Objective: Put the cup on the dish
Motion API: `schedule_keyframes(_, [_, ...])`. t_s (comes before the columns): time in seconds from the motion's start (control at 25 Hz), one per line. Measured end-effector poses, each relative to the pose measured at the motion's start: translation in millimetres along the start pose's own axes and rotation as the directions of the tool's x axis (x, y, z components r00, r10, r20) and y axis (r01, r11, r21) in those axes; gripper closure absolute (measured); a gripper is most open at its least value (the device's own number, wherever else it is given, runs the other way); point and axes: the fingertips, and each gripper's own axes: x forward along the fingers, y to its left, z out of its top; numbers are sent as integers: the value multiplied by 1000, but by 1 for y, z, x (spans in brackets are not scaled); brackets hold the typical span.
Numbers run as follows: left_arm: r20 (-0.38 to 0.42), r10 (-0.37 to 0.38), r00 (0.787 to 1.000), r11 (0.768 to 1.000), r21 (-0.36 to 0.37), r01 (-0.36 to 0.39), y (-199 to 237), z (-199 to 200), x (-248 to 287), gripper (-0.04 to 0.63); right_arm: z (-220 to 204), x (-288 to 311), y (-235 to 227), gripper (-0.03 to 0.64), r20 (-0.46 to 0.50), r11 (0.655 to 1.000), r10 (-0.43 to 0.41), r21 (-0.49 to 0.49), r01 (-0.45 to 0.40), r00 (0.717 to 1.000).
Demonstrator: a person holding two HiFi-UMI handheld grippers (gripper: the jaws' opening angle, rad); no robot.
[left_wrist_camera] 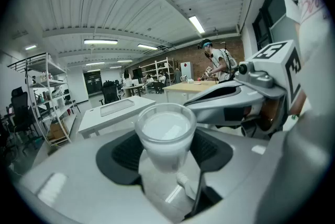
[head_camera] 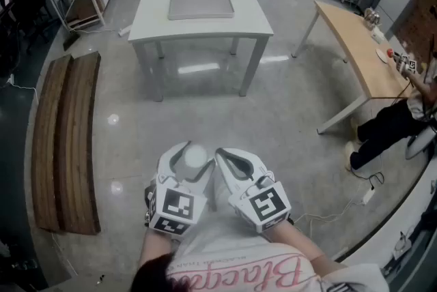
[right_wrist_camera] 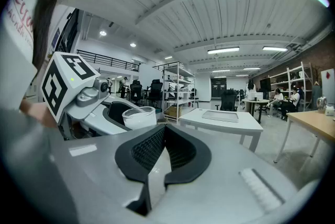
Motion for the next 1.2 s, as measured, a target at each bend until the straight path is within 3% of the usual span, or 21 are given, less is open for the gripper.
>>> schedule_keyframes(0.36, [-82,-23,996,999,-33,20,0,-7,5,328,-1,3,-3,615,-10,1000,-15,-7,14,1000])
schedule_keyframes(0.72, [-99,-43,994,997,-70,36,20,-3,32,328,2,21,-31,615,5,998,-42,43,41,999])
schedule_keyframes(1.2, [-121,-19,992,998,-54,13,71,21,99,328,12,86,-89,615,-15,998,30,52,-29,999])
